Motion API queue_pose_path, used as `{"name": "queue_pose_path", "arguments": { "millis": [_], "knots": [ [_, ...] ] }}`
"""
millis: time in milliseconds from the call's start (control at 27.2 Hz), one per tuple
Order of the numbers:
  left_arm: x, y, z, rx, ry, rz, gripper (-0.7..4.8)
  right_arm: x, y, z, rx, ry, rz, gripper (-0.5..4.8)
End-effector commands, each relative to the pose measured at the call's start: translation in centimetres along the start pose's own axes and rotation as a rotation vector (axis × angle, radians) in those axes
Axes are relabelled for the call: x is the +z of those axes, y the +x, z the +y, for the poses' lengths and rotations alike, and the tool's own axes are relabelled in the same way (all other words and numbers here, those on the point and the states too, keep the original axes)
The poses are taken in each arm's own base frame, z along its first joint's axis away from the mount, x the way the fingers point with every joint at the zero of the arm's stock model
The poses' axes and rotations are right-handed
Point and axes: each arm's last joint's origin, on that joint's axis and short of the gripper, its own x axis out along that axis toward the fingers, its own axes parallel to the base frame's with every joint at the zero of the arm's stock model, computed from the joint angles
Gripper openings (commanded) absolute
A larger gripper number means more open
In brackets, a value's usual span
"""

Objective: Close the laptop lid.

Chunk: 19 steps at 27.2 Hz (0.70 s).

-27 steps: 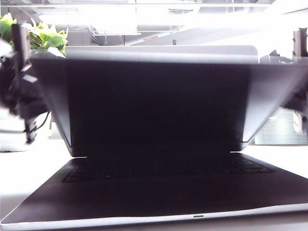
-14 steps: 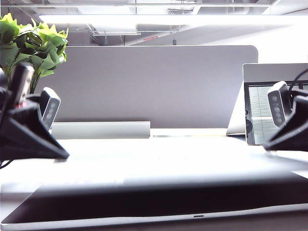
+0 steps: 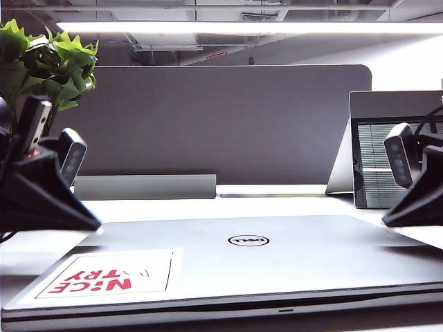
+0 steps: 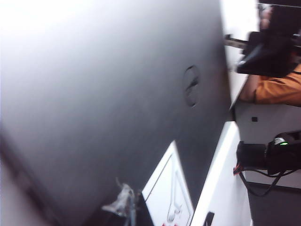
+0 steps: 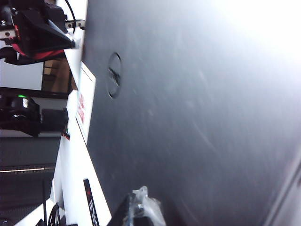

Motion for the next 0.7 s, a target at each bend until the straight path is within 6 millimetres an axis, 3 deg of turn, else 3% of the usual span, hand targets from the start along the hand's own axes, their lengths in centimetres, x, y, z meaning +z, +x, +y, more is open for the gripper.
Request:
{"name": "queue_pose_path", "arguments": {
  "millis": [37,221,368,515,700],
  "knots": [
    [1.4,-0.5,-1.1,-0.021,0.132,-0.071,-0.05,1.9,-0.6,0.8,0.041,-0.074,-0.054,-0.01],
    [4.4,-2.2,-4.4,0.074,0.31,-0.203,-0.05,5.1,-2.1,3.1,0.034,-0.182,-0.099,-0.02],
    [6.2,-5.1,-8.6,0.359,0.443,-0.425,-0.05,7.4,-3.9,6.3,-0.029,-0.293,-0.138,-0.03],
    [6.4,-8.4,-12.8,0.653,0.538,-0.724,-0.05,9.6,-6.2,10.2,-0.34,-0.361,-0.205,-0.03],
    [5.1,-11.6,-16.7,0.885,0.611,-1.029,-0.05,10.4,-8.6,16.1,-0.672,-0.439,-0.516,-0.04]
  ]
}}
